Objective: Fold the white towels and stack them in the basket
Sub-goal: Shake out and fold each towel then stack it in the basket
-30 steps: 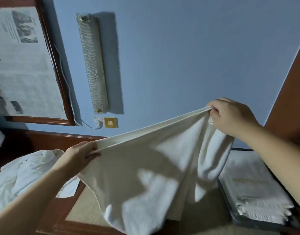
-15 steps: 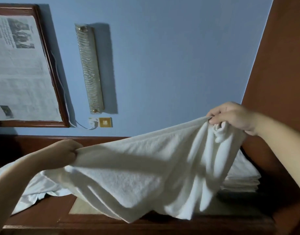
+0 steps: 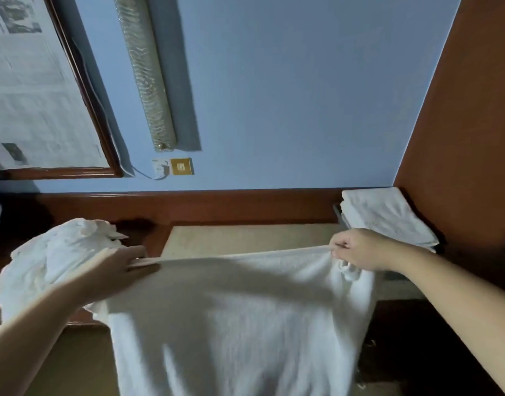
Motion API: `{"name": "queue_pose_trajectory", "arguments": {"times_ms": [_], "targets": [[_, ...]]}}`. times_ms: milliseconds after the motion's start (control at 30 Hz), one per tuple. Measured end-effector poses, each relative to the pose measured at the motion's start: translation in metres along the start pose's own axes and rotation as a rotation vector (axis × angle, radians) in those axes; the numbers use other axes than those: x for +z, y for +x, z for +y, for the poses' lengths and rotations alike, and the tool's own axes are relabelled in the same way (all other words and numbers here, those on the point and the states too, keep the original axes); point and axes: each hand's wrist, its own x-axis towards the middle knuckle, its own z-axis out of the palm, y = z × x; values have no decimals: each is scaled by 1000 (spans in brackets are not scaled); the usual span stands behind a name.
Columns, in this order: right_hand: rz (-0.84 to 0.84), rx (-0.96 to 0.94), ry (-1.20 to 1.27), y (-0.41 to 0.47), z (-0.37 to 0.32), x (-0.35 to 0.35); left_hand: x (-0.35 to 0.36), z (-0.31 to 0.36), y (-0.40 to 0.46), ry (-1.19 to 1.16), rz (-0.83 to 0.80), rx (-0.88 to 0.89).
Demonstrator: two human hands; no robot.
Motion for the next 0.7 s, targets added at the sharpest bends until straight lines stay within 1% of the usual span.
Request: {"name": "queue_pose_trajectory", "arguments": {"times_ms": [100,167,233,300,400,500,567,633,700], "targets": [[-46,15,34,-4,13,24,24,-20,-9,35,85,34],[-66,33,2,-8,25,23,27,-28,-15,36,106,37],[-82,39,-18,-9,36,20,26,-37,-20,77,131,34],[-97,20,-33,-8,42,17,22,-32,-20,132,178,67],[-48,-4,-4,-4,42,15,27,-22,-10,164,240,111],[-37,-21,-7,-2,50,14,39,-20,2,135,301,94],[-42,-37,-36,0,61,15,51,-26,8,138,345,43],[-3,-72,-16,3,72,17,62,-29,13,117,348,-13],[46,-97,19,8,82,18,70,-30,19,91,315,-1]]}}
